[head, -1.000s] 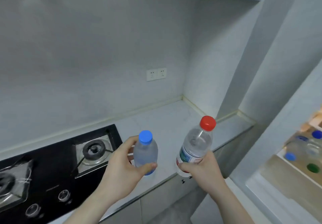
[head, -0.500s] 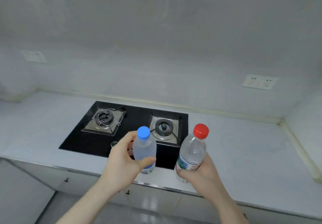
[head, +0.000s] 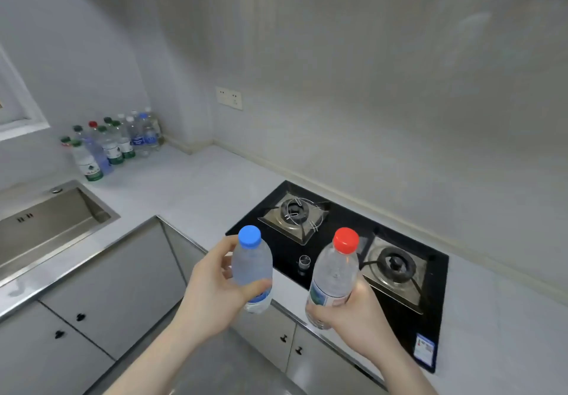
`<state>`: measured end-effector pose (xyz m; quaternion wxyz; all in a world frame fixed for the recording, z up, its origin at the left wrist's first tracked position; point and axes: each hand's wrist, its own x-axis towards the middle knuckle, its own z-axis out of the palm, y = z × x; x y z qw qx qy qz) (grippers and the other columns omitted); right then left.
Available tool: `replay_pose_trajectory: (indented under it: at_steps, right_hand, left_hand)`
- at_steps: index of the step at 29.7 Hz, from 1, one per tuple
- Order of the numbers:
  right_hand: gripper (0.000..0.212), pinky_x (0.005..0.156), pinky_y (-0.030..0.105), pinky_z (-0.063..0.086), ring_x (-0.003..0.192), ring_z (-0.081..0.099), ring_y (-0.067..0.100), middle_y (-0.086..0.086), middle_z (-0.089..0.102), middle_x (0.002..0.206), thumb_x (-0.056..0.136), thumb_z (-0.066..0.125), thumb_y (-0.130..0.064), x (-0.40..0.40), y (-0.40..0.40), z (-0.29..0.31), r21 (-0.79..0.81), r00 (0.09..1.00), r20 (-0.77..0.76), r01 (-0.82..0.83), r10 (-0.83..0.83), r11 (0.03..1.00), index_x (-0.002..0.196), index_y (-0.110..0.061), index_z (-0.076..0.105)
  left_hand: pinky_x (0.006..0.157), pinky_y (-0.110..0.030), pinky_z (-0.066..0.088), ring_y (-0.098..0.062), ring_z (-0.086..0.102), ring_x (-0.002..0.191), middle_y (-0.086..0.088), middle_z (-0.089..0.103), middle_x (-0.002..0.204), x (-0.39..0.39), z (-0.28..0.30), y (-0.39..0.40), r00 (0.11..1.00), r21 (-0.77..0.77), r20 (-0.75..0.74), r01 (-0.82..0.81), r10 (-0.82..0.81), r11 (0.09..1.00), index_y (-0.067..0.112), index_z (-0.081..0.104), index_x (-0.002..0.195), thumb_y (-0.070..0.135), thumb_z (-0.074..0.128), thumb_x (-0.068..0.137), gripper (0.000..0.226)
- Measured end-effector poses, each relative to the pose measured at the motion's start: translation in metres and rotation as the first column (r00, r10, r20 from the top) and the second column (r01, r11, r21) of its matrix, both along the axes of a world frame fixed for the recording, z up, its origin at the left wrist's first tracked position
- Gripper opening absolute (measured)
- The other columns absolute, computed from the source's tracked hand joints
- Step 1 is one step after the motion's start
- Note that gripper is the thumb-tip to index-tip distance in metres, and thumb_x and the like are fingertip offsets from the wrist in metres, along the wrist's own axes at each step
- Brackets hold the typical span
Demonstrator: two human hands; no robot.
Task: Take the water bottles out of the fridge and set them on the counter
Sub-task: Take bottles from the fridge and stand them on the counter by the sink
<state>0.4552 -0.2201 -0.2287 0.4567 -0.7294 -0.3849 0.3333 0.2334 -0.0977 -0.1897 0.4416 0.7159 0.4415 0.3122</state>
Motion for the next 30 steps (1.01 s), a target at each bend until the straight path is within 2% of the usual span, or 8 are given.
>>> replay_pose_trajectory:
  at_steps: [4, 8, 11, 15, 19, 24, 28, 30]
  right_hand:
    - [0.071, 0.081, 0.038, 0.063, 0.092, 0.073, 0.019, -0.003, 0.074, 0.096, 0.058, 0.092, -0.026, -0.046, 0.053, 0.002, 0.039, 0.998, 0.013, -0.061, 0.061, 0.997, 0.12, -0.026, 0.057]
    - [0.066, 0.081, 0.035, 0.062, 0.093, 0.074, 0.015, -0.005, 0.075, 0.099, 0.062, 0.093, -0.023, -0.084, 0.099, 0.006, 0.074, 0.996, 0.02, -0.09, 0.089, 0.993, 0.117, -0.03, 0.058]
    - [0.054, 0.079, 0.034, 0.062, 0.089, 0.074, 0.015, -0.003, 0.075, 0.094, 0.066, 0.092, -0.018, -0.115, 0.134, 0.011, 0.082, 0.992, 0.041, -0.125, 0.122, 0.989, 0.11, -0.028, 0.062]
    - [0.045, 0.074, 0.031, 0.06, 0.088, 0.074, 0.02, 0.001, 0.076, 0.092, 0.066, 0.09, -0.019, -0.155, 0.182, 0.018, 0.1, 0.984, 0.037, -0.179, 0.176, 0.979, 0.103, -0.022, 0.064]
    - [0.044, 0.079, 0.039, 0.06, 0.088, 0.072, 0.022, 0.003, 0.074, 0.093, 0.066, 0.089, -0.018, -0.177, 0.219, 0.023, 0.111, 0.974, 0.042, -0.225, 0.222, 0.968, 0.102, -0.022, 0.064]
    - [0.041, 0.073, 0.027, 0.057, 0.086, 0.073, 0.018, 0.002, 0.074, 0.092, 0.066, 0.088, -0.019, -0.2, 0.275, 0.025, 0.11, 0.954, 0.049, -0.3, 0.297, 0.947, 0.1, -0.022, 0.064]
    - [0.039, 0.073, 0.027, 0.057, 0.084, 0.073, 0.015, 0.001, 0.073, 0.089, 0.068, 0.089, -0.018, -0.212, 0.32, 0.022, 0.108, 0.94, 0.051, -0.342, 0.338, 0.933, 0.098, -0.021, 0.064]
    - [0.039, 0.073, 0.027, 0.056, 0.084, 0.072, 0.014, -0.001, 0.073, 0.089, 0.068, 0.089, -0.018, -0.216, 0.349, 0.022, 0.107, 0.934, 0.045, -0.357, 0.354, 0.928, 0.098, -0.023, 0.064]
  left_hand:
    - [0.08, -0.029, 0.059, -0.008, 0.071, 0.095, 0.015, 0.072, 0.11, -0.058, 0.002, 0.04, 0.998, -0.016, 0.025, -0.055, 0.055, 0.998, 0.044, 0.062, 0.119, 0.027, 0.094, 0.068, 0.063]
    - [0.081, -0.027, 0.06, -0.005, 0.071, 0.097, 0.019, 0.072, 0.11, -0.102, 0.006, 0.073, 0.996, 0.003, 0.03, -0.086, 0.086, 0.996, 0.042, 0.062, 0.118, 0.023, 0.094, 0.067, 0.063]
    - [0.079, -0.021, 0.057, -0.001, 0.07, 0.097, 0.023, 0.071, 0.107, -0.139, 0.008, 0.101, 0.993, 0.024, 0.037, -0.11, 0.109, 0.994, 0.042, 0.062, 0.117, 0.02, 0.094, 0.067, 0.063]
    - [0.077, -0.021, 0.057, -0.001, 0.07, 0.096, 0.025, 0.07, 0.106, -0.188, 0.01, 0.135, 0.982, 0.033, 0.052, -0.183, 0.181, 0.983, 0.043, 0.061, 0.116, 0.019, 0.095, 0.066, 0.065]
    - [0.07, -0.018, 0.057, 0.0, 0.071, 0.089, 0.03, 0.068, 0.102, -0.214, 0.013, 0.156, 0.974, 0.028, 0.073, -0.218, 0.215, 0.976, 0.045, 0.061, 0.11, 0.013, 0.093, 0.069, 0.061]
    - [0.065, -0.014, 0.056, 0.003, 0.07, 0.088, 0.033, 0.066, 0.101, -0.238, 0.01, 0.195, 0.96, 0.015, 0.069, -0.271, 0.27, 0.962, 0.045, 0.06, 0.11, 0.012, 0.092, 0.07, 0.061]
    - [0.064, -0.018, 0.058, 0.0, 0.072, 0.087, 0.026, 0.07, 0.097, -0.251, 0.004, 0.226, 0.95, -0.013, 0.057, -0.306, 0.307, 0.952, 0.046, 0.06, 0.112, 0.014, 0.093, 0.069, 0.062]
    - [0.066, -0.019, 0.058, 0.004, 0.07, 0.091, 0.029, 0.067, 0.101, -0.255, 0.002, 0.248, 0.946, -0.001, 0.054, -0.32, 0.319, 0.947, 0.049, 0.06, 0.113, 0.017, 0.093, 0.069, 0.064]
